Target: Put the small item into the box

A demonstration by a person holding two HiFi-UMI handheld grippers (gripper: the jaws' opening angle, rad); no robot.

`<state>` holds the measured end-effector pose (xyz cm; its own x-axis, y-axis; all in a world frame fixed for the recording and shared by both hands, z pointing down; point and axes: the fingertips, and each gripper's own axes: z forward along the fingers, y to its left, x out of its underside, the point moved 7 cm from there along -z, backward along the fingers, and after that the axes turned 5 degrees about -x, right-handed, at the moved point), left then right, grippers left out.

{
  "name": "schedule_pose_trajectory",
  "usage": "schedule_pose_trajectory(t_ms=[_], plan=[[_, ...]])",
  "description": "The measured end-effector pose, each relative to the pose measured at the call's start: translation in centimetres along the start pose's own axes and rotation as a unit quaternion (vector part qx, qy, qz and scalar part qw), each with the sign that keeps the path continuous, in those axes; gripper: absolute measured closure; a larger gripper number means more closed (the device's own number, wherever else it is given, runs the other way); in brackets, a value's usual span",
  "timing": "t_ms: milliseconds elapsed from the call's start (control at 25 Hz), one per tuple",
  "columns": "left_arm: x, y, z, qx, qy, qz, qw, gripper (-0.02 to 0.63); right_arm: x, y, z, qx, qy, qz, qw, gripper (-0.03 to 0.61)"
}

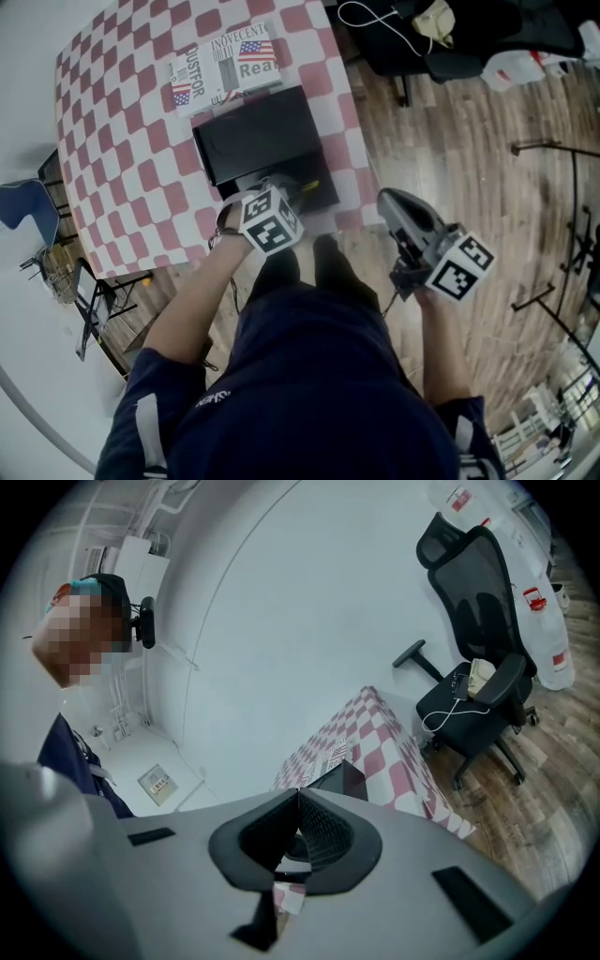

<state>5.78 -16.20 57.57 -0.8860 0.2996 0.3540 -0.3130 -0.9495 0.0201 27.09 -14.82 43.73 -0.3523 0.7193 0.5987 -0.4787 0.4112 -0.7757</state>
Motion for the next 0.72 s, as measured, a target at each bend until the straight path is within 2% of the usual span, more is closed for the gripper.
schedule_pose_trajectory(t_ms=[160,400,560,720], plan=[[-0.7,-0.2,1.3,0.002,0.032,0.021,0.9993,0.548,0.2,-0.5,-0.7,0.006,0.005,0.002,1.000,0.561],[-1.1,-0.5,1.9,0.009,0.038,0.017,0.9991,0.540,0.2,-0.8,-1.1,0.007,0.004,0.003,1.000,0.561],[-1.2,-0.4,1.2,0.014,0.023,-0.001,0.9996,0.505,0.1,-0.9,-0.9,0.005,0.005,0.002,1.000,0.561],[-1.4,0.2,-0.8,0.006,-0.018,-0.042,0.9989,0.490,-0.1,-0.6,-0.7,0.003,0.002,-0.002,1.000,0.561]])
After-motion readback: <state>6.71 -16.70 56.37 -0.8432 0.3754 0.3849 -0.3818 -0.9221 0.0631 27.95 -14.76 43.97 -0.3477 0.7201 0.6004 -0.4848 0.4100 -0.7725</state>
